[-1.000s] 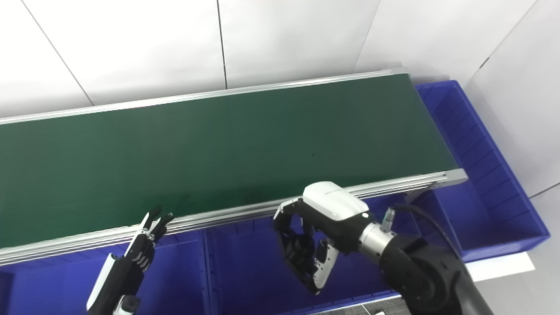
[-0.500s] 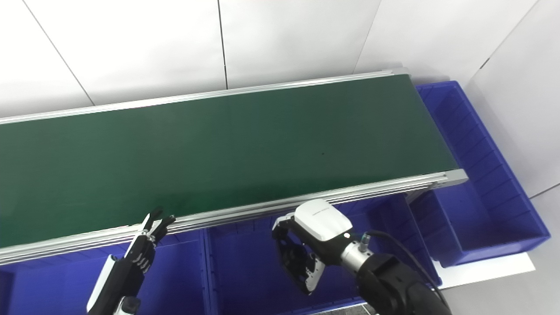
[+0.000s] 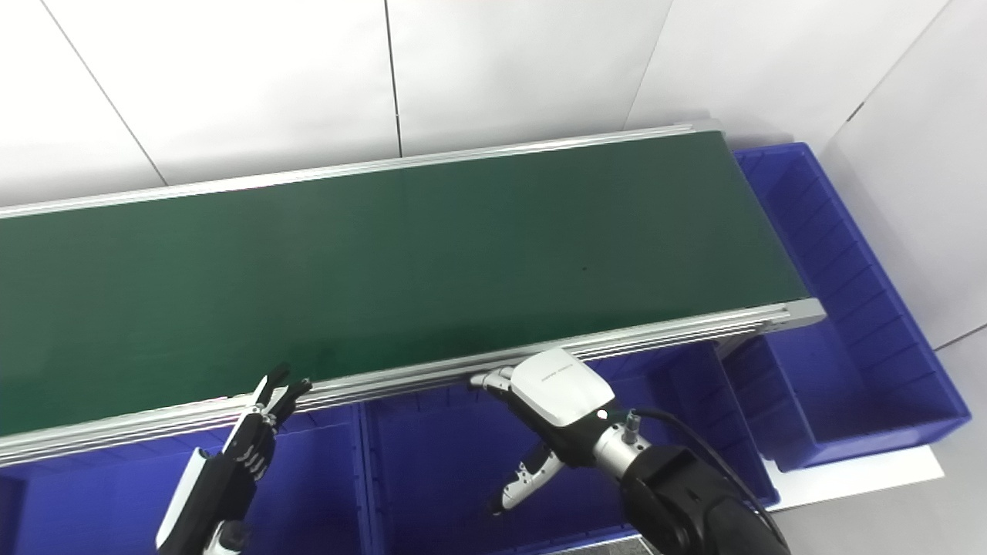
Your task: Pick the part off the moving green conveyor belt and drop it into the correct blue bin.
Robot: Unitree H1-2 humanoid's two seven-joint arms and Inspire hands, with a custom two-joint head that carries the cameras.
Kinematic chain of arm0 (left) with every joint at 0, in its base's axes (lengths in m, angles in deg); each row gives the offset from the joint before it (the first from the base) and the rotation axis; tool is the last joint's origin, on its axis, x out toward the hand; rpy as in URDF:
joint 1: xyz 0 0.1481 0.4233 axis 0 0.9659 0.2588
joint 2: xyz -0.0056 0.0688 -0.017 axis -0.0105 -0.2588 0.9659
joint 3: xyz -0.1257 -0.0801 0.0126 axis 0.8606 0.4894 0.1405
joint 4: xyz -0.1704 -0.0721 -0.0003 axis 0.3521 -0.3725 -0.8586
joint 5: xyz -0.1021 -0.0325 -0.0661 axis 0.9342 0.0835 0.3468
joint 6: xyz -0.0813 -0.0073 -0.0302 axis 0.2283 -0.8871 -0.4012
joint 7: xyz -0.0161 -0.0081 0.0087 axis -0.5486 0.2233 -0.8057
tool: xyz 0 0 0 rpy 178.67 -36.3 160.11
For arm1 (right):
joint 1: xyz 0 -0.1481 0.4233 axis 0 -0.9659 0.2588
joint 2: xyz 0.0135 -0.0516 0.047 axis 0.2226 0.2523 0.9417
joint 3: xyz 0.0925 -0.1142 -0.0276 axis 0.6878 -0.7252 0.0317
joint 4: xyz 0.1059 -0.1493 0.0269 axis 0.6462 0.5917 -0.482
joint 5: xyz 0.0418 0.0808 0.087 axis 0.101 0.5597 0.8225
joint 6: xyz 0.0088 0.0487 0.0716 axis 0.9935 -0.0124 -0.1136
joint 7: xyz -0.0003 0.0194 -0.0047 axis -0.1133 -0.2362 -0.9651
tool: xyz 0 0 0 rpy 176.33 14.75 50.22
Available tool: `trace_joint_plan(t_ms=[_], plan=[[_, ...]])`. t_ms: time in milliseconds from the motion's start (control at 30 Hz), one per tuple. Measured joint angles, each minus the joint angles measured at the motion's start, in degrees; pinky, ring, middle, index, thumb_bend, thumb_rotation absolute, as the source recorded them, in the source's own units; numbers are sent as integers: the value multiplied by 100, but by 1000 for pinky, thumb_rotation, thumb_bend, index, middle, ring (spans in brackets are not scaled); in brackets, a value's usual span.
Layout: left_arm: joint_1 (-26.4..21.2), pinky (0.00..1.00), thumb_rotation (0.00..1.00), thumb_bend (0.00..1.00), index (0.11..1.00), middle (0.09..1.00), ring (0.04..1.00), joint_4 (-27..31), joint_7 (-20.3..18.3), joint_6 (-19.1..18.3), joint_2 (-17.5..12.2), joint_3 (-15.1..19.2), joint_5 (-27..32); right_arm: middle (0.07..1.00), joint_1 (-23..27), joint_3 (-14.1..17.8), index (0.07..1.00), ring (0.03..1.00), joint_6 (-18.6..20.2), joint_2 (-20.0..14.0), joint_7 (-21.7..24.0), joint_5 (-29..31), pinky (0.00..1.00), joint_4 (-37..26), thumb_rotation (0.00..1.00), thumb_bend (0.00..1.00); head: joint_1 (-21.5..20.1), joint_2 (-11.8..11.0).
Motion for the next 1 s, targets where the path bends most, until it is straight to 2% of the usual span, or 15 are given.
trace_joint_plan(t_ms=[267, 533, 700, 767, 800, 867, 1000], plan=[[0, 983, 915, 1000, 977, 918, 967, -1, -18, 1, 18, 15, 11, 893, -19, 38, 875, 883, 0, 11, 184, 12, 850, -52, 639, 1000, 26, 0], [3, 990, 912, 1000, 977, 916, 966, -1, -24, 1, 18, 54, 13, 869, -116, 192, 858, 838, 16, 64, 472, 222, 721, -374, 608, 1000, 97, 9], [44, 1000, 916, 1000, 977, 919, 968, 1, -39, 0, 23, 51, 5, 837, -261, 375, 830, 771, 9, 145, 417, 635, 650, -598, 585, 1000, 210, 9], [56, 1000, 915, 1000, 977, 921, 969, 2, -41, -7, 30, 49, -2, 814, -362, 452, 816, 743, 6, 186, 326, 980, 614, -645, 595, 1000, 220, 9], [64, 1000, 915, 999, 977, 921, 970, 3, -42, -9, 36, 48, -4, 811, -425, 512, 813, 737, -1, 222, 246, 1293, 601, -688, 635, 1000, 298, 17], [67, 1000, 915, 1000, 976, 920, 972, 3, -44, -13, 43, 44, -21, 823, -561, 637, 818, 753, -1, 310, 170, 1965, 607, -816, 654, 1000, 343, 17], [67, 1000, 914, 994, 975, 919, 968, 2, -45, -28, 66, 32, -42, 858, -800, 735, 848, 799, 35, 378, 248, 3367, 662, -1150, 753, 1000, 474, 9]])
